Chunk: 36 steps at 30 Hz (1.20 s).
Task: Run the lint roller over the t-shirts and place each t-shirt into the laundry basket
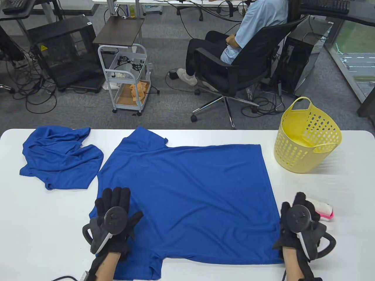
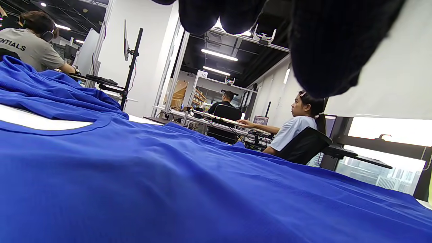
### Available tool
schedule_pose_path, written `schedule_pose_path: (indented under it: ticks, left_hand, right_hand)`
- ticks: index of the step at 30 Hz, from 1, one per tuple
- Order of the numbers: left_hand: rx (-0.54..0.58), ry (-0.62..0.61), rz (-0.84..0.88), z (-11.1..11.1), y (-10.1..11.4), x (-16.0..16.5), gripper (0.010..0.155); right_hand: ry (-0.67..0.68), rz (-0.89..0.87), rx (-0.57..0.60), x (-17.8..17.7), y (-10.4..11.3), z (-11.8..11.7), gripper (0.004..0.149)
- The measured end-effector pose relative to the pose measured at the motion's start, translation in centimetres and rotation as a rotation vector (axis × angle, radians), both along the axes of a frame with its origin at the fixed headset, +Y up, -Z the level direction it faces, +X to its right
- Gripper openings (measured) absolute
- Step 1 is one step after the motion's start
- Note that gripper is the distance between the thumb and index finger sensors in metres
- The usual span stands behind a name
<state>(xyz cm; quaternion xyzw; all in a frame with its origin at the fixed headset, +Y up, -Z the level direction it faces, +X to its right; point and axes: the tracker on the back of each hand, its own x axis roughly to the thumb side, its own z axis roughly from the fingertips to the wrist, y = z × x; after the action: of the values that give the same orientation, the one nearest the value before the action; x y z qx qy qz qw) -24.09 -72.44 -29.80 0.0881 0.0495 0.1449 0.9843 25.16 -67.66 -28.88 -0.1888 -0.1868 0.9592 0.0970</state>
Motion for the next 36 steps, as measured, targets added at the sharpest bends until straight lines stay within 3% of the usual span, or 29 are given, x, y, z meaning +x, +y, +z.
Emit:
schedule_pose_path:
  ticks: [4,9,13,18,21,23,26,29,32,34,36]
  left_hand:
    - [-0.016,0.008,0.041,0.1,-0.2,-0.3,0.088]
    - [-0.036,0.017,0.022,0.0,-0.6,-0.6,0.088]
    - [-0.045,0.015,0.043,-0.1,-0.7,-0.7,0.088]
    - [-0.069,0.004,0.061,-0.2,-1.0,-0.6,0.088]
    - [-0.082,-0.013,0.071,-0.3,-1.2,-0.2,0.088]
    - [-0.072,-0.016,0.067,-0.3,-1.0,0.0,0.088]
    - [-0.073,-0.021,0.062,-0.3,-1.1,0.2,0.088]
    - [-0.081,-0.026,0.067,-0.2,-1.2,0.3,0.088]
    - [-0.076,-0.029,0.079,-0.2,-1.2,0.2,0.087]
    - [-0.076,-0.035,0.087,-0.2,-1.3,0.2,0.086]
    - [-0.07,-0.048,0.103,-0.2,-1.3,0.2,0.084]
  right_hand:
    - [0.256,-0.056,-0.027,-7.5,0.3,-3.6,0.066]
    - [0.455,-0.079,-0.207,-15.5,-2.7,-9.0,0.074]
    - [0.502,-0.041,-0.5,-20.3,-6.9,-12.9,0.089]
    - [0.457,-0.113,-0.668,-22.7,-10.1,-14.7,0.095]
    - [0.437,-0.026,-0.782,-22.9,-11.0,-15.2,0.095]
    - [0.383,0.024,-0.7,-23.2,-10.2,-15.1,0.09]
    - [0.338,0.158,-0.61,-22.6,-9.4,-15.2,0.071]
    - [0.297,0.134,-0.506,-21.5,-9.3,-14.9,0.045]
    - [0.31,0.1,-0.503,-19.8,-8.7,-14.9,0.037]
    - [0.316,0.099,-0.447,-18.6,-6.9,-14.8,0.037]
    - [0.309,0.095,-0.274,-17.3,-2.8,-14.3,0.039]
